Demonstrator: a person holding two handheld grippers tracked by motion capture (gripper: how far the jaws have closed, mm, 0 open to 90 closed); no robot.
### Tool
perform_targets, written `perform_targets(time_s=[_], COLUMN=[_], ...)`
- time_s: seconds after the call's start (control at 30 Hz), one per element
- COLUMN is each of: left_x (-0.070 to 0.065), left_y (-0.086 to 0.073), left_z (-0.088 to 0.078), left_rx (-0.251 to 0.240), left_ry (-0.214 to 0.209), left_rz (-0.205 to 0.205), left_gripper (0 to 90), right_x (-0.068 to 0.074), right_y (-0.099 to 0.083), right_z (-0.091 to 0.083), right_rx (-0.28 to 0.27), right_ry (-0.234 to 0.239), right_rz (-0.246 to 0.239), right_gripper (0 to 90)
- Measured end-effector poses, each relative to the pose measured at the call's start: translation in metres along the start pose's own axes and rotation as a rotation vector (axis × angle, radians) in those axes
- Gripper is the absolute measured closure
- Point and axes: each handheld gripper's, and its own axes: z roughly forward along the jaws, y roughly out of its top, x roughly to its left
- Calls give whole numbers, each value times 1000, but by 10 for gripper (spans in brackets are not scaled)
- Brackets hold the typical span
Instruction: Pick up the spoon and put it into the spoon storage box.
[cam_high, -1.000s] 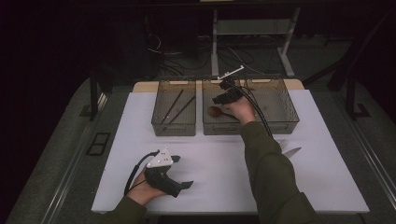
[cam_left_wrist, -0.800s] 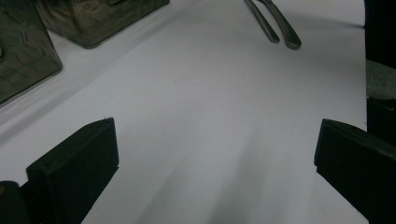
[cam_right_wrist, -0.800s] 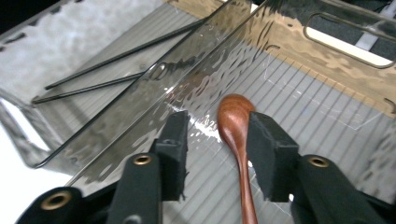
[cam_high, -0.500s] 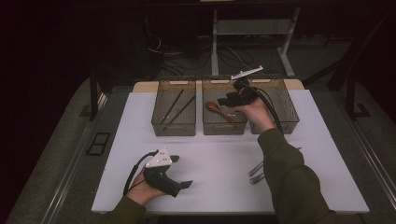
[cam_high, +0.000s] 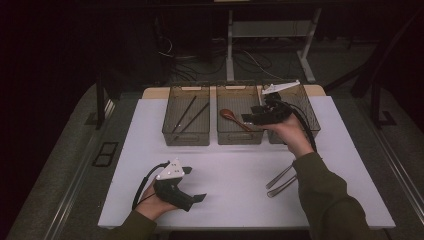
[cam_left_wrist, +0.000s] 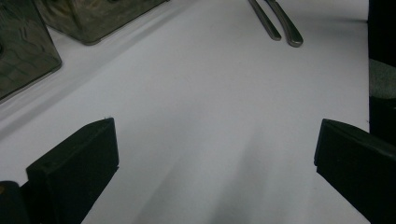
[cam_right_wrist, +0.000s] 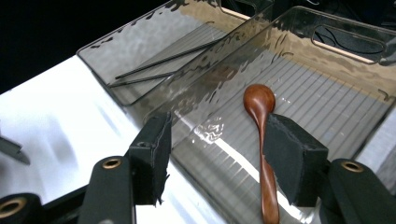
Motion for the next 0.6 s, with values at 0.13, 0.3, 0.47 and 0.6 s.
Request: perform_targets(time_s=[0.13,0.3,0.47,0.6], left_x=[0,1,1,1], left_y=[0,0,-1,-1], left_z=[0,0,0,1], left_rx=[-1,2,4,6], left_ry=[2,5,4,7], left_rz=[2,5,4,2], left_gripper=[0,0,0,0], right_x=[0,0,1,2], right_y=[-12,-27,-41,-54], right_z=[-12,-29,-46,-56], right_rx=[-24,-48,-57,-57], right_ry=[7,12,-1,-4], right_rz=[-7,-14,-31,-41], right_gripper=[415,419,440,463])
